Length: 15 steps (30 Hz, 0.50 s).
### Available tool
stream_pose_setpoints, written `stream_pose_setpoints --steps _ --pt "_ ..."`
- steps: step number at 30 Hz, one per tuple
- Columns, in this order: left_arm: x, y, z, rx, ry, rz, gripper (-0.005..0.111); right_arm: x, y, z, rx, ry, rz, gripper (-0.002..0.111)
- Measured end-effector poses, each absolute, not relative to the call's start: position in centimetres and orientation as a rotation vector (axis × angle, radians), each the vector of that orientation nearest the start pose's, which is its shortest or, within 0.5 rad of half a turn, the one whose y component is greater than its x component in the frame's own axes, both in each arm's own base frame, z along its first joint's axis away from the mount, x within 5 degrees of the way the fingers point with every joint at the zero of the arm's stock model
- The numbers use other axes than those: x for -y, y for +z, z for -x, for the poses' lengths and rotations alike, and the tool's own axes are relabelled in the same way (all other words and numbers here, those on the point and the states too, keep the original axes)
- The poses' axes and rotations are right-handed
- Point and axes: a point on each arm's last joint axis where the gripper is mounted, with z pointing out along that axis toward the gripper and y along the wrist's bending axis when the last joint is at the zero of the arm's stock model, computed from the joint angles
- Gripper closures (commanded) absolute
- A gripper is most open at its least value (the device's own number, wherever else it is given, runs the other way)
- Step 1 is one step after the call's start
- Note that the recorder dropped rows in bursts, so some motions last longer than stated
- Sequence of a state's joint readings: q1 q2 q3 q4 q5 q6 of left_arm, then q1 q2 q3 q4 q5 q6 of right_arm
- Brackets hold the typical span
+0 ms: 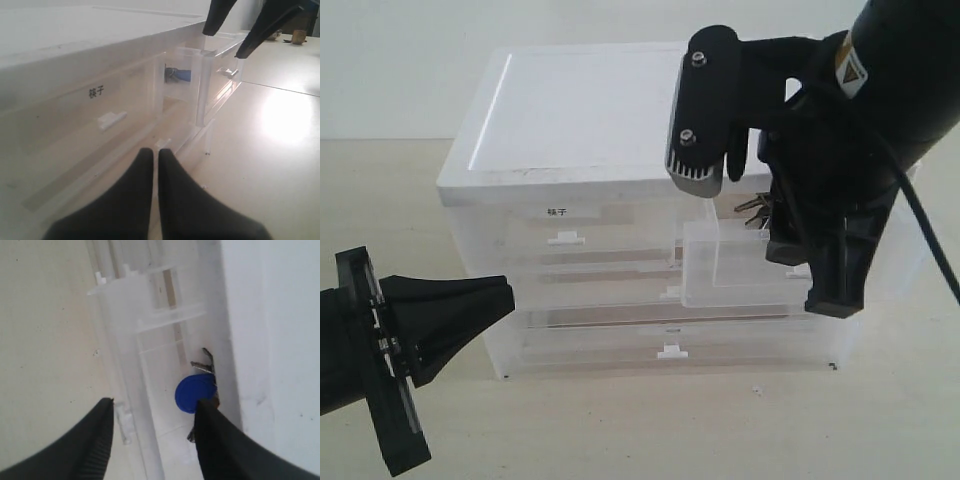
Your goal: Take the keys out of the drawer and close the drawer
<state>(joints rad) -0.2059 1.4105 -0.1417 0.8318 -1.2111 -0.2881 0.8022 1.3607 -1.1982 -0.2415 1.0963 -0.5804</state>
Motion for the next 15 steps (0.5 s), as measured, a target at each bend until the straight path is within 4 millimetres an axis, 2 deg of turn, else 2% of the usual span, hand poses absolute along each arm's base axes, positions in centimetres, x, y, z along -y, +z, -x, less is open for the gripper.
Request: stream_pose_setpoints --steps 2,4,9,12,15 --pt "9.7 17.6 -15.7 -1.513 -0.736 -0.798 0.102 -17.8 32.9 -20.0 -2.015 -0.274 1.793 0.065" --pt "9.7 17.6 -15.7 -1.512 -0.734 -0.8 0.102 -17.8 32.8 -20.1 -2.007 -0.283 1.797 0.076" --pt "9.7 17.6 -15.7 -1.512 -0.734 -0.8 0.102 -17.2 30.9 -20.0 -2.011 -0.342 1.851 0.097" --pt "9.7 17.6 -15.7 -1.512 -0.734 -0.8 0.102 -17.3 30.7 -20.1 -1.993 -0.345 1.847 0.109" --pt "9.7 17.6 -15.7 -1.512 -0.734 -0.8 0.102 -17.3 30.6 -20.0 -1.98 -0.35 1.865 0.108"
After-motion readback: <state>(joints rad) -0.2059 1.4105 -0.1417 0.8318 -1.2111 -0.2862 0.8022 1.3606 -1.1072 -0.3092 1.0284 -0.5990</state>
